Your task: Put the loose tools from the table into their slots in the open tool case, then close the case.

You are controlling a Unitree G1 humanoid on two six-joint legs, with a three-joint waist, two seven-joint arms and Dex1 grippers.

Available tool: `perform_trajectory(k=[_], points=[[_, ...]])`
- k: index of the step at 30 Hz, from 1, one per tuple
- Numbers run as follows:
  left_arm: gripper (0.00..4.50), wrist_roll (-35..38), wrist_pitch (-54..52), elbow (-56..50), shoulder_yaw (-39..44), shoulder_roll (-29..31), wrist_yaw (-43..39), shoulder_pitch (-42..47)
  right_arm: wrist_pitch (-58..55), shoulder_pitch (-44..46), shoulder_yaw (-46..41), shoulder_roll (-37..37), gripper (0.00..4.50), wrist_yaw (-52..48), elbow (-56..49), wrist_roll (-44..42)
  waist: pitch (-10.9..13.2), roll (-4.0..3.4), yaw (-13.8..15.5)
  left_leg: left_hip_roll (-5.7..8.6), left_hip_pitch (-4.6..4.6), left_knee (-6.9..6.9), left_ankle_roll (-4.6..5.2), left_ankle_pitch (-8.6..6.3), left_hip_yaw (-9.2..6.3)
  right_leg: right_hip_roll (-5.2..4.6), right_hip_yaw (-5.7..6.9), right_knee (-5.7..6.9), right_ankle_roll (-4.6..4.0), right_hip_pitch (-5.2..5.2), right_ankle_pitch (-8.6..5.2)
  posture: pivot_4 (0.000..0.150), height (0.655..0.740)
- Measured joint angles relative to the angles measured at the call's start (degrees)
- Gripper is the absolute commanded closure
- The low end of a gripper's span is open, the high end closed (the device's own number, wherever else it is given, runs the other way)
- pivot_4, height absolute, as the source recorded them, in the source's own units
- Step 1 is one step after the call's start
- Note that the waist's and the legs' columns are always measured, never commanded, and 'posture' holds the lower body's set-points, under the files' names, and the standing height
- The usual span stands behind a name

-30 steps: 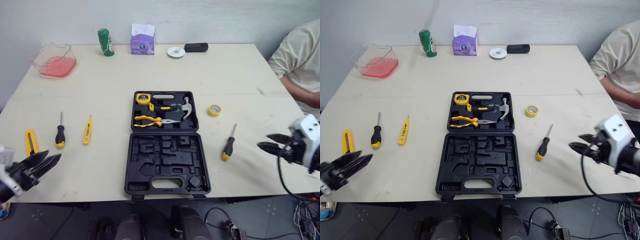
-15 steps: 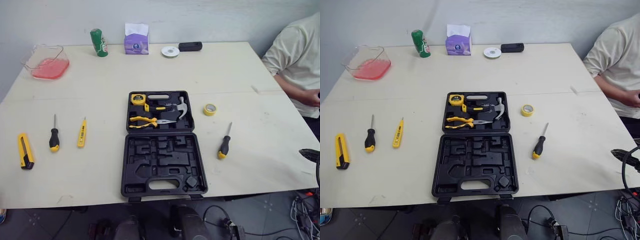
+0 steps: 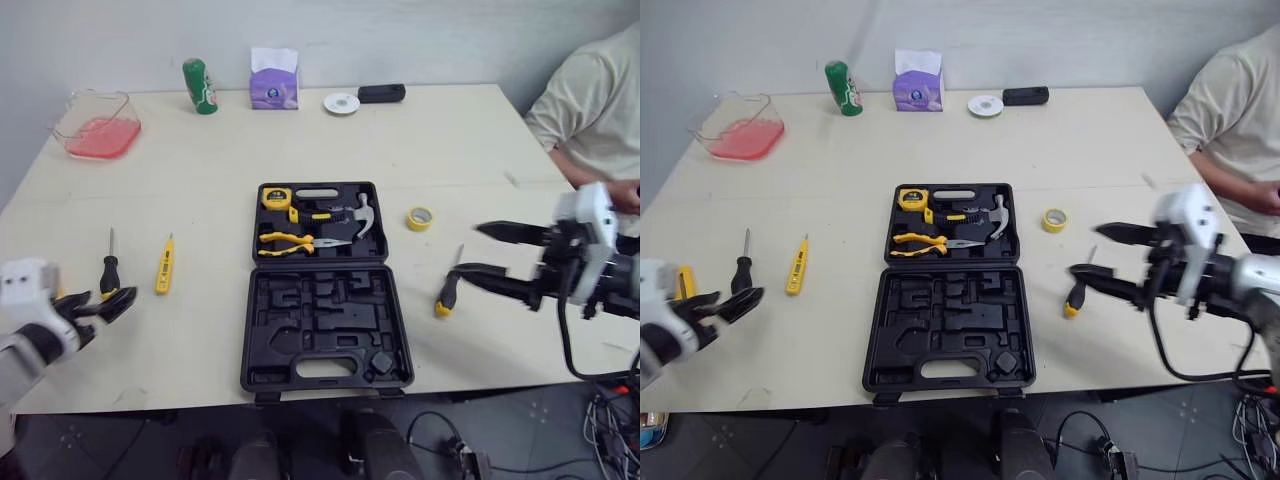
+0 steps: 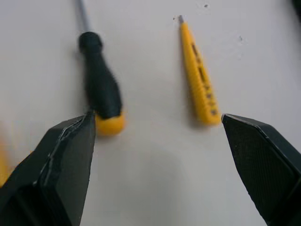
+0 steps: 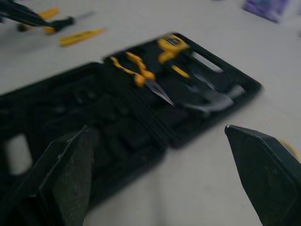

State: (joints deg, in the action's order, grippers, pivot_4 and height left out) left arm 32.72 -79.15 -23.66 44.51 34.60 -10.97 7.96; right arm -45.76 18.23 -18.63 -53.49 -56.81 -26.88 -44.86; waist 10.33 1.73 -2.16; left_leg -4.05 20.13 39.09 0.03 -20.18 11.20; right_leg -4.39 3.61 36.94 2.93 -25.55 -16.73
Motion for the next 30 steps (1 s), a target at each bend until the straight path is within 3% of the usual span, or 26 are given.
perform_trajectory(k=[8, 15, 18, 24, 30], points=[[0.0, -7.52, -5.85, 4.84, -4.66, -1.15, 8.16, 8.73, -0.66, 14.79, 16.17, 6.89, 0.04, 0.72, -0.58, -0.78, -0.03, 0.09, 0.61, 0.02, -0.01, 0.1, 0.09, 0.01, 0.18, -0.06, -0.01, 0.04, 0.01, -0.04, 0.01, 0.15, 0.74], [0.0, -13.29, 3.5, 17.54, -11.19, -1.0, 9.52, 15.36, 1.93, 24.47, 24.5, 16.34, 0.04, 1.28, 5.82, 3.42, -0.08, 0.15, 0.75, 0.06, 0.0, 0.14, 0.11, 0.08, 0.15, -0.12, 0.09, 0.14, 0.0, -0.04, 0.01, 0.15, 0.74], [0.71, -14.66, 6.67, 19.88, -12.5, -0.99, 9.38, 16.15, 2.56, 24.68, 25.57, 17.37, 0.0, 1.26, 7.18, 4.83, -0.08, 0.15, 0.76, 0.07, 0.02, 0.11, 0.12, 0.07, 0.16, -0.16, 0.11, 0.12, 0.0, -0.05, 0.01, 0.15, 0.74], [3.39, -15.11, 6.43, 19.55, -13.43, -1.17, 8.85, 16.22, 3.37, 24.69, 25.47, 18.42, 0.0, 1.58, 7.45, 6.21, -0.08, 0.16, 0.71, 0.07, 0.02, 0.13, 0.13, 0.08, 0.16, -0.17, 0.1, 0.16, 0.0, -0.05, 0.01, 0.15, 0.74], [3.43, -13.97, 3.59, 17.77, -14.38, 3.05, 4.24, 15.39, 3.32, 24.32, 24.63, 17.73, 0.0, 1.78, 7.02, 6.53, -0.08, 0.19, 0.59, 0.02, 0.1, 0.12, 0.11, 0.07, 0.15, -0.13, 0.12, 0.12, 0.0, -0.14, 0.01, 0.15, 0.74]])
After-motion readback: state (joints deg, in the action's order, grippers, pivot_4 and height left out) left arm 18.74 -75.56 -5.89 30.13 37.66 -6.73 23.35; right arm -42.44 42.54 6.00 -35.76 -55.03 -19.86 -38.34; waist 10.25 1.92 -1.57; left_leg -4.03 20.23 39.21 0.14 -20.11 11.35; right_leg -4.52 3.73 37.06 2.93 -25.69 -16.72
